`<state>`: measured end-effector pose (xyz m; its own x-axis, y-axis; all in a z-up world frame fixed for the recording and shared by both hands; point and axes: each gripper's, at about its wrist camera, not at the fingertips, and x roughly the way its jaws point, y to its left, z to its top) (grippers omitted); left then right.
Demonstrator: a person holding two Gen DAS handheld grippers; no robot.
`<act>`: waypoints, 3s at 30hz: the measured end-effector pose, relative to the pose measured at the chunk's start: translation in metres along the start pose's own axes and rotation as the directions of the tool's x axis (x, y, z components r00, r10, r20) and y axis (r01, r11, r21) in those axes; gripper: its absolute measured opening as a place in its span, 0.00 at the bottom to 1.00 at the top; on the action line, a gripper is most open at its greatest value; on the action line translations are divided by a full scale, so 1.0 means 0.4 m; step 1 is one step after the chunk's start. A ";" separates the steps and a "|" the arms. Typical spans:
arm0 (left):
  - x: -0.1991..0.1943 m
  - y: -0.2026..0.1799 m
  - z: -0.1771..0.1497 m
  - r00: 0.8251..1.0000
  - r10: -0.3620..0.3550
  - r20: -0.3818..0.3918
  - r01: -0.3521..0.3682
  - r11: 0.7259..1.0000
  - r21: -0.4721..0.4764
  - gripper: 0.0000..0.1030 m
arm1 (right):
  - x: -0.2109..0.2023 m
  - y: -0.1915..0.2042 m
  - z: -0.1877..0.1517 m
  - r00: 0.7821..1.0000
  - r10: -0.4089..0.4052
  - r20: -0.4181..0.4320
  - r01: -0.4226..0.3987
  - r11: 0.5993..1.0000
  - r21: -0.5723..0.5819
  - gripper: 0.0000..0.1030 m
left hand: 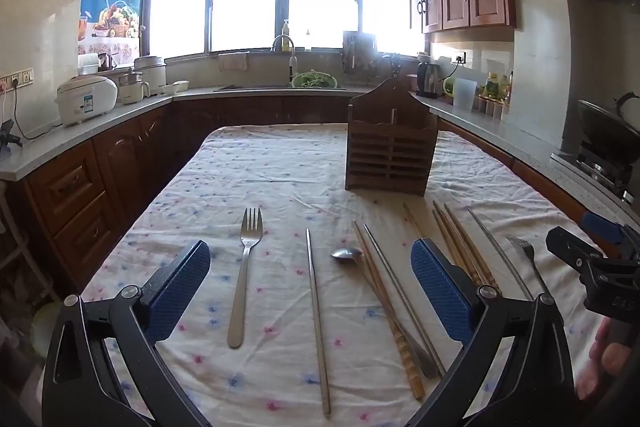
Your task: Organize utensils
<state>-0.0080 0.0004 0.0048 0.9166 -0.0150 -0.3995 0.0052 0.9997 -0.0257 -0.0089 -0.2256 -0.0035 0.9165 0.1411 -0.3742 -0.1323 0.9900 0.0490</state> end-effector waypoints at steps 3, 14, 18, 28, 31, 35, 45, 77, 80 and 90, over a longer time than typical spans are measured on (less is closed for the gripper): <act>-0.003 0.001 0.001 1.000 0.003 0.002 -0.003 1.000 0.000 1.00 | 0.001 -0.001 -0.002 1.000 -0.003 0.002 0.003 1.000 0.001 1.00; -0.008 0.001 0.004 1.000 0.009 0.008 -0.009 1.000 0.001 1.00 | -0.008 0.000 0.004 1.000 -0.002 0.024 0.002 1.000 -0.003 1.00; -0.007 0.001 0.005 1.000 0.007 0.005 -0.007 1.000 0.003 1.00 | -0.007 0.002 0.004 1.000 0.000 0.026 0.000 1.000 -0.004 1.00; 0.000 -0.003 0.004 1.000 0.005 -0.003 -0.005 1.000 -0.007 1.00 | -0.008 0.003 0.005 1.000 0.001 0.027 -0.001 1.000 0.000 1.00; -0.001 0.005 0.003 1.000 0.002 -0.002 -0.002 1.000 -0.010 1.00 | -0.010 0.003 0.004 1.000 0.003 0.031 -0.003 1.000 -0.002 1.00; 0.001 0.002 0.003 1.000 0.001 -0.003 -0.001 1.000 -0.010 1.00 | -0.010 0.003 0.002 1.000 0.003 0.030 -0.003 1.000 -0.001 1.00; 0.001 0.011 0.003 1.000 0.001 -0.006 -0.001 1.000 -0.015 1.00 | -0.007 0.005 0.003 1.000 0.006 0.024 -0.006 1.000 -0.003 1.00; 0.154 0.077 0.031 0.973 -0.053 -0.223 0.029 0.993 -0.111 0.99 | 0.091 -0.024 0.055 0.994 0.090 -0.067 -0.085 0.994 0.072 0.99; 0.181 0.079 0.043 0.966 -0.063 -0.249 0.039 0.994 -0.099 0.96 | 0.116 -0.023 0.070 0.990 0.116 -0.079 -0.108 0.989 0.097 0.95; 0.304 0.087 0.055 0.906 -0.174 -0.386 0.132 0.982 -0.131 0.64 | 0.269 -0.007 0.105 0.955 0.200 -0.219 -0.162 0.970 0.179 0.59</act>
<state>0.1125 0.0338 -0.0245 0.6752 -0.1956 -0.7113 0.0740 0.9773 -0.1984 0.1059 -0.2132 -0.0049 0.7660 0.3318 -0.5506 -0.2098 0.9386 0.2737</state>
